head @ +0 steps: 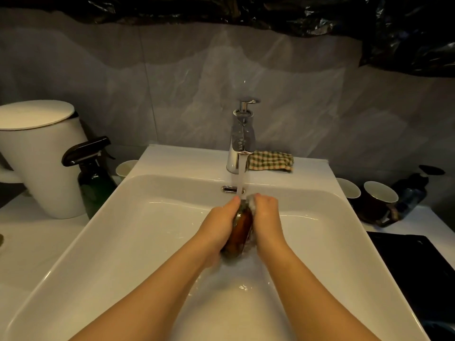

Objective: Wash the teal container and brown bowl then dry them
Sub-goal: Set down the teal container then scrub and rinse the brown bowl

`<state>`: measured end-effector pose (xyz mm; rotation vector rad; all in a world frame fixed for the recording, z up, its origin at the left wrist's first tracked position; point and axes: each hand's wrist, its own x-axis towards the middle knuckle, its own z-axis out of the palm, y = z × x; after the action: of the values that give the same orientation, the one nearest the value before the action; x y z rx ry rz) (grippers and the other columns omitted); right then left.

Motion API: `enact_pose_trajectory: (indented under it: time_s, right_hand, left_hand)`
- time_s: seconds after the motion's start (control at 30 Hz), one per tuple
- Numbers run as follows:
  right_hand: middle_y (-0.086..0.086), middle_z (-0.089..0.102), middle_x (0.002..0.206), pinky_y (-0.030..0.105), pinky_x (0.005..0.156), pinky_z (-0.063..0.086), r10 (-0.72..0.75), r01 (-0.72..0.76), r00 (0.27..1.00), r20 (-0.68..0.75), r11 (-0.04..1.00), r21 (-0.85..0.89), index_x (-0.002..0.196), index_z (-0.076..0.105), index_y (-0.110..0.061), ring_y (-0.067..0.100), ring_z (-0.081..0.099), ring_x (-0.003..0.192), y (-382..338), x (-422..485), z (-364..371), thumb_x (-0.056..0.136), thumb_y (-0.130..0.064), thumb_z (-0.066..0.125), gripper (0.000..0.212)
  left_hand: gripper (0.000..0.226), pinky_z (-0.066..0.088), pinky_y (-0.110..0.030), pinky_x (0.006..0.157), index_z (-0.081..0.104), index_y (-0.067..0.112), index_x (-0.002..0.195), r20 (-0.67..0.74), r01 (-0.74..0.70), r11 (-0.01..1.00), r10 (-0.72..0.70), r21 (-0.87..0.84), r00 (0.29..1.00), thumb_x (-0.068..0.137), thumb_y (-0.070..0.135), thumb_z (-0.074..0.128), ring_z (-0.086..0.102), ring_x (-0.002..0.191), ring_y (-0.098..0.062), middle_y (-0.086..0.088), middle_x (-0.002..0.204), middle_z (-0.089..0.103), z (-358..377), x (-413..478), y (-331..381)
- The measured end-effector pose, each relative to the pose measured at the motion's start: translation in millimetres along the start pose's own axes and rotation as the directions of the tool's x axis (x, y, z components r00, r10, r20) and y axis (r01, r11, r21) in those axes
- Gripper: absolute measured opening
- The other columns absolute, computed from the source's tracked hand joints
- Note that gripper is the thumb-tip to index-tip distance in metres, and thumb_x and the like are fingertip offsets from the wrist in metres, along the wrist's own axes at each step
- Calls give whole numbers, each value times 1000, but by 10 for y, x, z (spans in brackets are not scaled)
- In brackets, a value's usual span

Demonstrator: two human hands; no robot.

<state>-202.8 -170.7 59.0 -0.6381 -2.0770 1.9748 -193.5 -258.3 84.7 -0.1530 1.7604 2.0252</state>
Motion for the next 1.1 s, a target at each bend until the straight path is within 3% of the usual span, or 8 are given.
enact_pose_trajectory:
  time_s: [0.07, 0.27, 0.4, 0.53, 0.7, 0.9, 1.0, 1.1]
  right_hand:
    - [3, 61, 91, 39, 82, 52, 40, -41, 999, 33, 999, 33, 105, 51, -14, 25, 62, 94, 27, -50, -14, 92, -35, 43, 27]
    - [-3, 63, 117, 28, 99, 41, -543, 577, 817, 196, 771, -270, 114, 63, -20, 11, 53, 114, -4, -427, 221, 84, -43, 40, 44]
    - [-3, 69, 91, 35, 87, 51, -167, 169, 985, 39, 984, -62, 85, 69, -30, 18, 63, 94, -26, -106, 67, 90, -31, 49, 21]
    - [8, 71, 90, 43, 73, 59, 291, -292, 956, 29, 945, 147, 89, 70, -22, 30, 68, 87, 93, 13, 36, 74, -39, 49, 30]
    - [-4, 64, 108, 34, 90, 48, -118, 119, 988, 96, 993, -5, 106, 63, -30, 15, 58, 102, 45, -502, 198, 96, -26, 41, 25]
    - [-5, 59, 129, 30, 106, 37, -534, 546, 835, 136, 768, -334, 121, 63, -25, 12, 49, 123, -32, -419, 152, 84, -38, 31, 51]
    - [-4, 66, 103, 31, 93, 46, -283, 290, 953, 113, 956, -51, 99, 66, -32, 18, 58, 105, -135, -208, -5, 91, -25, 43, 25]
    - [10, 63, 99, 42, 94, 47, 212, -240, 963, 167, 956, 168, 100, 64, -14, 33, 56, 104, -184, -32, -87, 91, -24, 45, 23]
  left_hand:
    - [42, 52, -31, 62, 66, 14, 95, -30, 23, 995, -26, -93, 999, 96, 45, 39, 66, 80, -26, -14, 88, 70, -4, 23, 1]
    - [33, 46, -22, 62, 53, 14, 77, -15, -69, 948, 68, -310, 998, 101, 21, 31, 56, 67, -12, -3, 74, 55, -19, -33, 13]
    - [34, 50, -29, 60, 64, 12, 80, -43, -8, 991, 2, -136, 999, 94, 37, 45, 63, 69, -22, -12, 75, 66, 8, -31, 36]
    - [37, 52, -34, 64, 68, 14, 95, -101, 61, 964, -90, -257, 991, 90, 45, 49, 66, 82, -28, -13, 87, 70, 74, -27, 21]
    - [45, 51, -25, 54, 64, 6, 94, -210, -40, 863, -78, -504, 975, 94, 46, 42, 65, 66, -19, -10, 76, 66, -40, 69, 61]
    - [35, 46, -26, 65, 56, 8, 114, -54, -114, 987, 109, -115, 993, 101, 25, 28, 57, 78, -18, 1, 85, 53, 19, -35, -10]
    - [34, 47, -27, 54, 60, 16, 79, 21, 1, 998, 1, -63, 1000, 97, 36, 40, 57, 62, -17, -5, 70, 60, 14, -37, 34]
    - [38, 51, -31, 62, 68, 13, 92, -7, 43, 993, -44, -110, 999, 90, 45, 48, 64, 75, -26, -11, 78, 68, -17, -43, 82]
